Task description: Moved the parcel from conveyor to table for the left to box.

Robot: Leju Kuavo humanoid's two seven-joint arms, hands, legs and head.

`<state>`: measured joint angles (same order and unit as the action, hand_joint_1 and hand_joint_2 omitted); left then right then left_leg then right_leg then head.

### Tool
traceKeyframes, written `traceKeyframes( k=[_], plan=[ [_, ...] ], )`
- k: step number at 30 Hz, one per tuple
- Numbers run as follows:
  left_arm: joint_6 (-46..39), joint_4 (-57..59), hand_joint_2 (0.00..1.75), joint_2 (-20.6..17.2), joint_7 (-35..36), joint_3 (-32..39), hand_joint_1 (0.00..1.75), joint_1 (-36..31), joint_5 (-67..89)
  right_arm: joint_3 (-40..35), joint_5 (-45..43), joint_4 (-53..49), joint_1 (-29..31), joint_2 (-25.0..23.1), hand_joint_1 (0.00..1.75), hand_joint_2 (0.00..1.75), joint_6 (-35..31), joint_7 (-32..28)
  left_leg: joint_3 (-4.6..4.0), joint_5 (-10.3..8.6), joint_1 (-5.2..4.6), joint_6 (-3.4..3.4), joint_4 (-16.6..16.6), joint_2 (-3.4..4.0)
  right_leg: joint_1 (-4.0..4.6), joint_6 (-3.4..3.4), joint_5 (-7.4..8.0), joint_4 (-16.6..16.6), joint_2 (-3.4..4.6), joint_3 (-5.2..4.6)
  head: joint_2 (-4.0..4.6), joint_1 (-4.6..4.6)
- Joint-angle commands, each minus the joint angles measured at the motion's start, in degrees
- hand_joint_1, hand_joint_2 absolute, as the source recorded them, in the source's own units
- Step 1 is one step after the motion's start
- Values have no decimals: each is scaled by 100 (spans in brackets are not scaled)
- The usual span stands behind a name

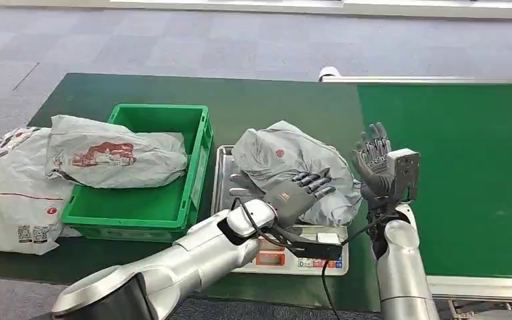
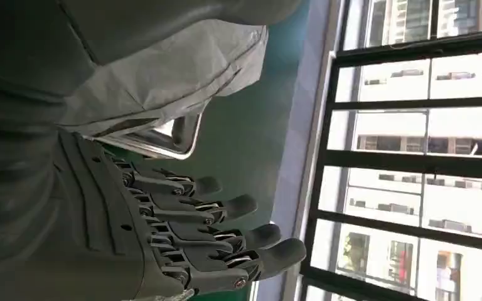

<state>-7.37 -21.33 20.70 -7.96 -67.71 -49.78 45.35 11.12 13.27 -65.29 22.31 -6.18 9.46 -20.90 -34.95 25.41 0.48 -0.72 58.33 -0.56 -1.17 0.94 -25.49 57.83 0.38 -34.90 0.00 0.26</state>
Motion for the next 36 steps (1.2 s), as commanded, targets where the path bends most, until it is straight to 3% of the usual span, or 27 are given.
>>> traceKeyframes(
  k=[1, 15, 16, 36],
  plan=[
    [87, 430, 175, -70, 15, -311, 0, -187, 24, -274, -20, 572, 289, 200, 0, 175, 10, 6, 8, 2, 2, 1, -3, 14, 3, -4, 4, -4, 11, 5, 0, 0],
    [87, 430, 175, -70, 15, -311, 0, -187, 24, -274, -20, 572, 289, 200, 0, 175, 10, 6, 30, -2, 2, -3, -13, 38, 8, -12, 14, -15, 27, 18, 0, 0],
    [160, 481, 175, -70, -17, -276, 171, -188, 24, -334, -64, 625, 311, 231, 0, 175, 9, -9, 17, -2, 2, -5, -3, 28, 7, -7, 12, -4, 23, 7, 0, 0],
    [226, 664, 175, -70, -184, -85, 175, -146, 150, -650, -351, 804, 404, 326, 0, 175, -12, -16, 13, -27, 1, 9, -5, 39, 0, 3, 44, -4, 27, 7, 0, 0]
  ],
)
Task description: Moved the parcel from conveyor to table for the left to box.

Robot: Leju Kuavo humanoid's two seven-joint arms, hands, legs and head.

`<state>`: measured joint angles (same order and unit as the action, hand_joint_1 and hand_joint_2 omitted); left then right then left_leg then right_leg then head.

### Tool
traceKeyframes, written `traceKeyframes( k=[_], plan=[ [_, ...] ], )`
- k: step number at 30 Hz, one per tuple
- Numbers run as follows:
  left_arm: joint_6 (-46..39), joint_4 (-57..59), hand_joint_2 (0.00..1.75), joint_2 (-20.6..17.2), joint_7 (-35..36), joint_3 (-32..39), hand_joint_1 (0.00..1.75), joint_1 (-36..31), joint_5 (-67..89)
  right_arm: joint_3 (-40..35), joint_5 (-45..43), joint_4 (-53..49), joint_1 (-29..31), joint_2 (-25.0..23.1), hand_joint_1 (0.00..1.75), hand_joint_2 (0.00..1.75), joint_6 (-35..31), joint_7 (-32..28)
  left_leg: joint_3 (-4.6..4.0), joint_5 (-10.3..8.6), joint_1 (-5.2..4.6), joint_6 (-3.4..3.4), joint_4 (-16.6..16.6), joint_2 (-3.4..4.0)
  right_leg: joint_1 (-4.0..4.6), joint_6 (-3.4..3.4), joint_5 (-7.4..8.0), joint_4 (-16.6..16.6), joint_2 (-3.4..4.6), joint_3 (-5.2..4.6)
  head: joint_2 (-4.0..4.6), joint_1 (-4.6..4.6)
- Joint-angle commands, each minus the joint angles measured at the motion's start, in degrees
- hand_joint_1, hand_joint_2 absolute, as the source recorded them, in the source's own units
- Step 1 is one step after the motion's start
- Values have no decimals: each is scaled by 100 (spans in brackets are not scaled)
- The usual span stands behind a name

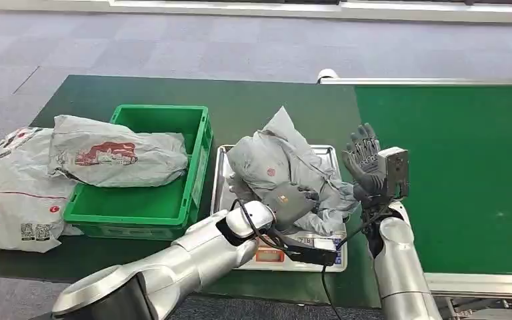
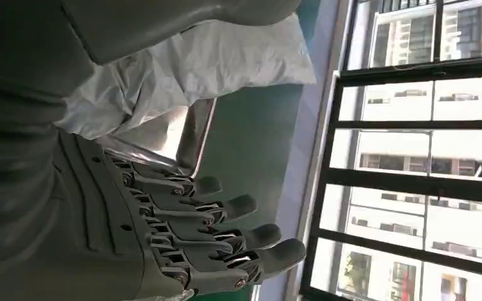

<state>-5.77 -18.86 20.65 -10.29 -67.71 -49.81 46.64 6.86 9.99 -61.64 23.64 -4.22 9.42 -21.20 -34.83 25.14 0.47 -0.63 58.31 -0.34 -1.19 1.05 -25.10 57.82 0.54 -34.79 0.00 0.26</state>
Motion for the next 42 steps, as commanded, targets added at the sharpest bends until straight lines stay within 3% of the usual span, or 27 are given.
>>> traceKeyframes(
  k=[1, 6, 7, 28, 39, 42],
  plan=[
    [66, 417, 175, -65, 49, -85, 175, -142, 21, -224, -23, 439, 271, 129, 0, 175, -8, 15, 1, -4, 0, -3, -4, 13, 2, -7, 5, -3, 8, -4, 0, 0],
    [55, 396, 175, -65, 63, -62, 175, -143, 54, -251, -58, 436, 271, 145, 0, 175, -20, 16, 1, -6, 3, -2, -3, 16, 9, -8, 9, -6, 10, -3, 0, 0],
    [-384, 358, 175, -65, 61, 52, 175, -145, 194, -347, -166, 481, 287, 204, 0, 175, -48, 35, 0, -6, -1, -2, -2, 11, 5, -5, 6, -2, 7, -4, 0, 0],
    [-385, 266, 175, -65, 57, 160, 175, -205, 327, -415, -269, 559, 292, 259, 0, 175, -95, 12, -10, -13, 2, 4, -4, 18, 4, -11, 15, -7, 7, -12, 0, 0],
    [-566, -67, 175, -67, -104, 867, 175, -399, 1213, -398, -529, 237, 13, 306, 0, 175, -199, 112, -16, -13, 5, 2, 2, 5, 7, -11, 10, -2, -6, -16, 0, 0],
    [-720, -438, 175, -258, -24, 1058, 175, -629, 1738, -480, -692, 639, 138, 525, 0, 175, -74, -38, -24, -17, 1, 4, 7, -6, 1, -7, 9, 6, -15, -21, 0, 0]
  ],
)
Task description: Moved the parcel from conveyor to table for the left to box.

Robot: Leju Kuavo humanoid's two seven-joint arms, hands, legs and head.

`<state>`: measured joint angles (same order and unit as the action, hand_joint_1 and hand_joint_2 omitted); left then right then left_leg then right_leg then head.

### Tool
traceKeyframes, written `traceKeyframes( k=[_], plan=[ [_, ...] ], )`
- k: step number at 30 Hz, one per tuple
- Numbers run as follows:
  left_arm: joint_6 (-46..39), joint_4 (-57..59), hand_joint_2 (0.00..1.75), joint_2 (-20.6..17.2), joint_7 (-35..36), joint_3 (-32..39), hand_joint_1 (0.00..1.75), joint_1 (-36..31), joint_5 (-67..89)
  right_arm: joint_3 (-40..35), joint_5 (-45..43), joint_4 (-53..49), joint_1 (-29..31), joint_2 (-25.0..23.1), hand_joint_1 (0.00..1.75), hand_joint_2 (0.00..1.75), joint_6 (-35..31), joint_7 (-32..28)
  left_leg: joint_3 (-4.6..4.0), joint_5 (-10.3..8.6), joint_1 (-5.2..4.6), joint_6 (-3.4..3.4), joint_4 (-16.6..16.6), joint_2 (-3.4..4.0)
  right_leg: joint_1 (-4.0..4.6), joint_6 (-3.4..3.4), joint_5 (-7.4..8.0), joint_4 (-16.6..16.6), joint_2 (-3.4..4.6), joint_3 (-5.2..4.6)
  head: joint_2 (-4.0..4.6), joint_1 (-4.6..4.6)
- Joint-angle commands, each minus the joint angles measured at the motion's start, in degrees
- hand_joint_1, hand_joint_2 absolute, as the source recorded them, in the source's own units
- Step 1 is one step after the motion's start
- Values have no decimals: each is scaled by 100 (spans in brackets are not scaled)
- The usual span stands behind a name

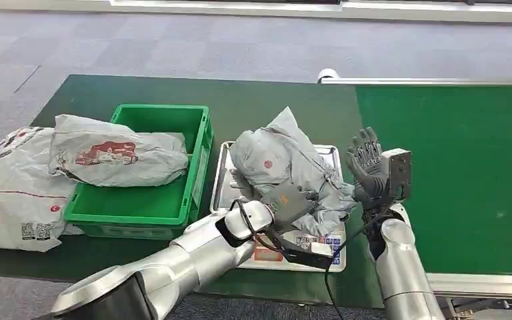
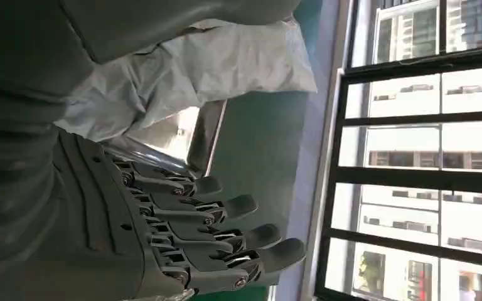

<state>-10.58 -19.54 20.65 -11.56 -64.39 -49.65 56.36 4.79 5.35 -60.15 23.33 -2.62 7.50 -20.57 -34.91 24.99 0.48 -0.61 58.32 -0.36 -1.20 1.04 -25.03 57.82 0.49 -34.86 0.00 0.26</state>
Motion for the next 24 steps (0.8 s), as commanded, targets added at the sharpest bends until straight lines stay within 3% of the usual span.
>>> traceKeyframes(
  k=[1, 2, 5, 19, 24],
  plan=[
    [-146, -537, 175, -342, 95, 843, 175, -676, 926, -320, -298, 669, 267, 418, 0, 175, 182, -144, -22, -4, 3, 5, 9, 0, 5, -8, 4, 5, -10, -18, 0, 0],
    [-962, -737, 175, -459, 458, 696, 175, -927, 1485, -205, -501, 861, 458, 461, 0, 175, 164, -80, -25, -6, 1, 8, 12, 3, 1, -5, 5, 9, -7, -21, 0, 0],
    [-723, -767, 175, -356, 409, 851, 175, -1170, 1460, -165, -591, 888, 596, 561, 0, 175, 238, 19, -51, -12, 1, 16, 20, 5, -1, 0, 11, 16, -8, -39, 0, 0],
    [-714, -850, 175, -204, 251, 984, 175, -1032, 1765, -181, -647, 660, 499, 533, 0, 175, 217, 144, -36, -18, -8, 18, 1, -10, -9, 4, 15, -5, -9, -29, 0, 0],
    [-397, -891, 175, -332, 208, 1218, 175, -1038, 1689, -278, -837, 430, 239, 753, 0, 175, 405, 265, -49, -16, -9, 15, -1, -19, -10, 6, 12, -5, -16, -42, 0, 0]
  ],
)
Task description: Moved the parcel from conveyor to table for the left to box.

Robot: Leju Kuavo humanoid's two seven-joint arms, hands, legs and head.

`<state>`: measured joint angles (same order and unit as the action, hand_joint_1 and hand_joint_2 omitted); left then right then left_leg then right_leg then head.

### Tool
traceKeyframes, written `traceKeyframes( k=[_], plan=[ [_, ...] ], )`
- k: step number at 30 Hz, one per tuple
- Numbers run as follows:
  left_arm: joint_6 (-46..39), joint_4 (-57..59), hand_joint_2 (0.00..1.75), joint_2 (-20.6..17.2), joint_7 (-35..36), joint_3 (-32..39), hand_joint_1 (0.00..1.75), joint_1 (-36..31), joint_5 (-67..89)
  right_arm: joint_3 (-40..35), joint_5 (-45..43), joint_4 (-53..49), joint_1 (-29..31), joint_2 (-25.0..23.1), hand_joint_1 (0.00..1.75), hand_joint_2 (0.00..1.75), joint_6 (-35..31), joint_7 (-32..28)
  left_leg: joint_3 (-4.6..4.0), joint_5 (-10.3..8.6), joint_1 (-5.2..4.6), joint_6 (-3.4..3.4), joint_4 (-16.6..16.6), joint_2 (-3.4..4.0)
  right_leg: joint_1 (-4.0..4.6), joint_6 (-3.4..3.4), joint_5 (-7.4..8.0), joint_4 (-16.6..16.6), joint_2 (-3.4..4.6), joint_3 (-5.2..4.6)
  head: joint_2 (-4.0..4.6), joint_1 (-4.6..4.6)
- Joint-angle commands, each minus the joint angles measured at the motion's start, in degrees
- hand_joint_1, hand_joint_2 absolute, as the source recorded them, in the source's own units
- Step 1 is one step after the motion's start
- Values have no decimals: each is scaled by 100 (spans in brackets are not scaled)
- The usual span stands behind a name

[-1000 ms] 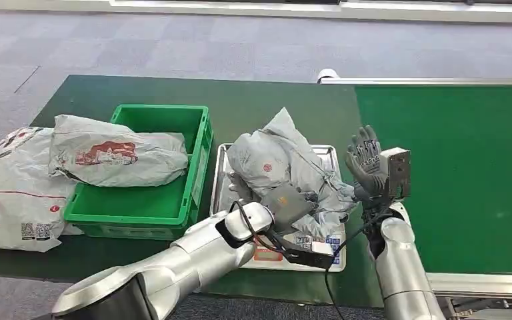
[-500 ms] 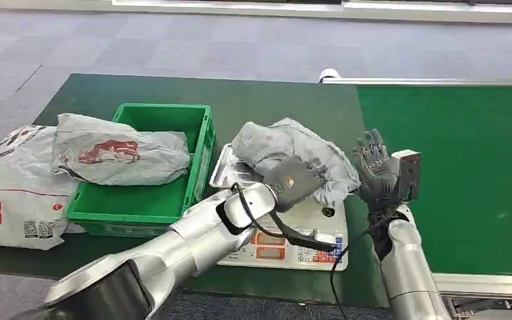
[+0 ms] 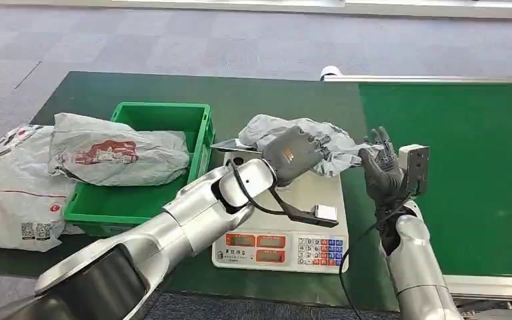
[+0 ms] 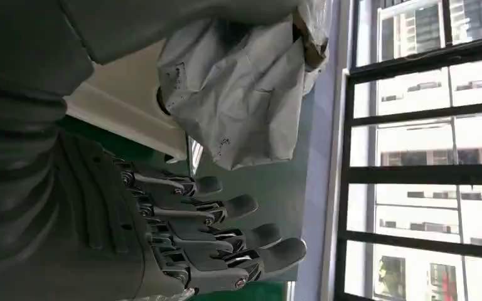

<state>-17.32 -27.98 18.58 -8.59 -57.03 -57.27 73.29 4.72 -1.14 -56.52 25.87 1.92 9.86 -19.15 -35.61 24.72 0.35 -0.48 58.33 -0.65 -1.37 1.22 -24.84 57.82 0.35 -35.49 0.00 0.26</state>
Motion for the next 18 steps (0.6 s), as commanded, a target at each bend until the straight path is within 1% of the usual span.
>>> traceKeyframes(
  k=[1, 2, 3, 4, 7, 11, 15, 18],
  plan=[
    [275, -49, 175, -125, -90, 481, 175, -273, -3, -272, -188, 69, -25, 299, 0, 175, 168, 123, 8, 7, 0, 1, 0, 6, 2, -7, -6, 0, 0, 7, 0, 0],
    [275, -49, 175, -125, -90, 481, 175, -273, -3, -272, -188, 69, -25, 299, 0, 175, 168, 123, 16, 10, 2, 3, -3, 8, 5, -10, -7, -5, -1, 15, 0, 0],
    [270, -54, 175, -127, -93, 479, 175, -260, 1, -281, -186, 59, -30, 290, 0, 175, 165, 124, 3, 7, 0, 2, 0, 7, 2, -6, -4, -1, 1, 3, 0, 0],
    [270, -54, 175, -127, -93, 479, 175, -260, 1, -281, -186, 59, -30, 290, 0, 175, 165, 124, 12, 10, 2, 2, -2, 13, 4, -10, -5, -4, 4, 11, 0, 0],
    [276, -55, 175, -125, -96, 476, 175, -253, 5, -292, -185, 51, -45, 276, 0, 175, 163, 124, 0, 8, 2, 1, 2, 11, 3, -6, -3, 0, 5, -1, 0, 0],
    [325, -85, 175, -128, -106, 494, 175, -269, 8, -277, -219, -100, -112, 250, 0, 175, 152, 157, 18, 13, 2, 1, -6, 17, 5, -14, -7, -6, 7, 14, 0, 0],
    [368, -75, 175, -103, -110, 504, 175, -290, 11, -248, -241, -142, -120, 237, 0, 175, 132, 195, 1, 8, 2, 2, 1, 11, 3, -6, -4, 0, 6, -1, 0, 0],
    [379, -76, 175, -80, -109, 503, 175, -292, 10, -246, -241, -145, -119, 238, 0, 175, 130, 198, 9, 13, 3, 2, 1, 15, 6, -10, -6, -2, 6, 7, 0, 0]
  ],
)
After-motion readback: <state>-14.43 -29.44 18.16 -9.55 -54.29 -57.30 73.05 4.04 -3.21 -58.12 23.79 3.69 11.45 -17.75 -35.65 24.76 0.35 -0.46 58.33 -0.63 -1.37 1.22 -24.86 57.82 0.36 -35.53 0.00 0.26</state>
